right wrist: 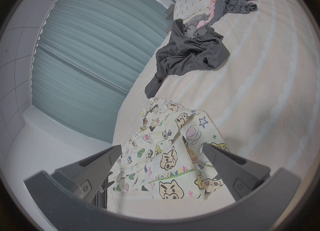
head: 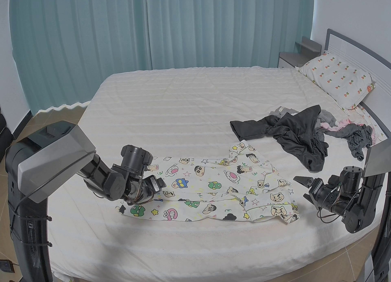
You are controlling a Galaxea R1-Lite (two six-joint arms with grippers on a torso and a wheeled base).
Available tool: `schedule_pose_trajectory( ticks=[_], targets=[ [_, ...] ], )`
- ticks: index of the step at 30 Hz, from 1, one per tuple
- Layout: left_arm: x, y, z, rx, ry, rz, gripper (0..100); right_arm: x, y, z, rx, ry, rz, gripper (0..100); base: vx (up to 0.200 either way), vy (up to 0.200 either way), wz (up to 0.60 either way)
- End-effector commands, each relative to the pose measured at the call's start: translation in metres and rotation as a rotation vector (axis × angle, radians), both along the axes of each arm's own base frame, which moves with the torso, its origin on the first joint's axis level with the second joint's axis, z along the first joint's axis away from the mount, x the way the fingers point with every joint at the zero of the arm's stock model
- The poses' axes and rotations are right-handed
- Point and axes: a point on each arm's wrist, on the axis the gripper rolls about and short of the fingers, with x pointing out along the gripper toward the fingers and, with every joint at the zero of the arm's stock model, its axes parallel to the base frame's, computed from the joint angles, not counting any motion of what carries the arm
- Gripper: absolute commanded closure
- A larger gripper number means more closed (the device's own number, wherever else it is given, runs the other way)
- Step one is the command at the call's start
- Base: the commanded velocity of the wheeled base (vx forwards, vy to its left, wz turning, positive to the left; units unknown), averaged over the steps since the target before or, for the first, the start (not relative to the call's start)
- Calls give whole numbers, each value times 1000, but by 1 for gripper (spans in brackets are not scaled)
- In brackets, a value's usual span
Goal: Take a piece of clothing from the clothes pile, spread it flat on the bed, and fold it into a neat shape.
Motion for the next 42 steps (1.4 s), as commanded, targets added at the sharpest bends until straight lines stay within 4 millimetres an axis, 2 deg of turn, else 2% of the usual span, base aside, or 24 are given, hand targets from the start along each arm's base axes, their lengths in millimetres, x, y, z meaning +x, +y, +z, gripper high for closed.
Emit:
schedule_pose_trajectory(
  ticks=[1,4,10,12,15,16,21,25,29,31,32,38,39,42],
  targets=[
    [-6,-12,0,-2,3,-30,0,0,4,1,-2,-8,11,0,0,0,0],
    [-6,-24,-15,17,18,-55,0,-3,7,0,-1,1,23,0,0,0,0],
    [4,-36,-26,16,13,-69,0,-3,8,2,-2,-5,26,0,0,0,0],
    [5,-47,-37,32,13,-85,0,-3,8,2,-2,-5,26,0,0,0,0],
    [12,-51,-40,57,-12,-66,0,-3,8,2,-2,-5,24,0,0,0,0],
    [15,-55,-48,62,-11,-67,0,-3,8,2,-2,-5,24,0,0,0,0],
    [33,-58,-49,70,-65,-27,0,-3,8,2,-2,-5,24,0,0,0,0],
    [48,-51,-46,62,-99,9,0,-3,7,2,-2,-6,23,0,0,0,0],
    [76,-38,-34,48,-190,84,0,-2,7,2,-2,-8,20,0,0,0,0],
    [92,-31,-27,35,-237,119,0,-2,7,2,-2,-8,20,0,0,0,0],
    [113,-18,-18,29,-300,171,0,-2,7,2,-4,-9,19,0,0,0,0],
    [117,-6,-4,28,-322,195,0,-2,6,2,-4,-9,18,0,0,0,0],
    [116,2,5,27,-327,208,0,-3,6,2,-4,-7,18,0,0,0,0],
    [106,19,18,19,-304,190,0,-3,6,2,-4,-5,18,0,0,0,0]
  ],
)
